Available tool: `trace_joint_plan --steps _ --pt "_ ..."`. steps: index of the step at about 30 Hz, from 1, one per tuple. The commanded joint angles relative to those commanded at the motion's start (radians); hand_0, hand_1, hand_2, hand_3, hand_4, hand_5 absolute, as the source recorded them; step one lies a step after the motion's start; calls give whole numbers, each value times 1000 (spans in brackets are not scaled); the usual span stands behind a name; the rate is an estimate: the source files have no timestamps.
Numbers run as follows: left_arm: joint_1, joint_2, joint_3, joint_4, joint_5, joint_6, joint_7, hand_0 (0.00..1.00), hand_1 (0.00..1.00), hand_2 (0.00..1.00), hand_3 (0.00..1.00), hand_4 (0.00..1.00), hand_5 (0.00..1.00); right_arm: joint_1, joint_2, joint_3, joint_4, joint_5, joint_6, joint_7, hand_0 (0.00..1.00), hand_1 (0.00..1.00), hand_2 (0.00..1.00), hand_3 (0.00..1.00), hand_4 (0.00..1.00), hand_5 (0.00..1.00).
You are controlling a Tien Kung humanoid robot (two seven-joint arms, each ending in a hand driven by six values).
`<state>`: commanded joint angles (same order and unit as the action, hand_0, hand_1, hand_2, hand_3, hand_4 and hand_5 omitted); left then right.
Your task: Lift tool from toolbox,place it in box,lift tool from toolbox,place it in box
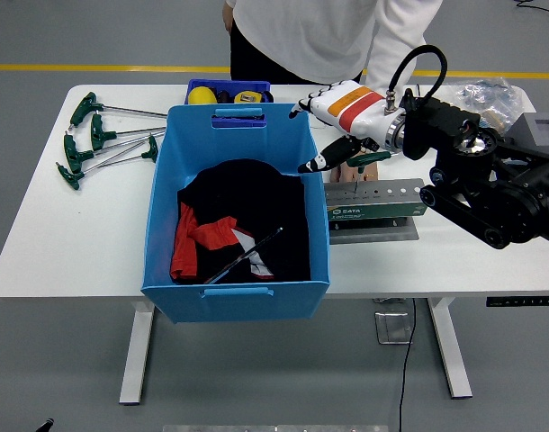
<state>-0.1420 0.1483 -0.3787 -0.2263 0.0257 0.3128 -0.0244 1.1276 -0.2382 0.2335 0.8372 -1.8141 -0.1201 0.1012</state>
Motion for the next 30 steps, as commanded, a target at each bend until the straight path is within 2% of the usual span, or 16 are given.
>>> trace_joint_plan --steps 1,5,11,12,13,18,19,30 --pt "0 0 0 0 -1 0 0 812 883 863 773 758 644 -5 -7 -1 -2 -1 8 -1 782 737 771 787 998 636" --pt "2 -1 5 1 -12 0 -3 812 883 863 773 758 644 -30 -42 4 -3 -7 42 -7 782 737 771 787 998 636" --pt "4 -4 5 1 -16 -1 -3 812 883 863 773 757 644 -49 -69 16 0 -35 48 -11 782 718 752 767 998 662" --pt "4 -4 5 1 -15 -1 -3 812 883 863 773 757 644 -50 -70 17 0 -38 48 -11 782 718 752 767 998 662" --pt "4 -4 4 1 -15 -1 -3 812 883 863 771 757 644 -53 -70 20 -1 -40 48 -11 781 681 718 698 998 647" --pt "4 -5 2 2 -13 -1 -1 812 883 863 771 757 644 -59 -75 31 4 -53 45 -10 781 681 718 698 998 647" --pt "4 -5 2 2 -12 -2 -1 812 883 862 772 756 644 -59 -74 32 4 -54 43 -9 759 618 656 610 998 637" --pt "-3 -2 5 0 -5 -1 0 811 881 860 772 756 644 -40 -38 36 -25 -63 49 -5 756 594 631 585 998 660"
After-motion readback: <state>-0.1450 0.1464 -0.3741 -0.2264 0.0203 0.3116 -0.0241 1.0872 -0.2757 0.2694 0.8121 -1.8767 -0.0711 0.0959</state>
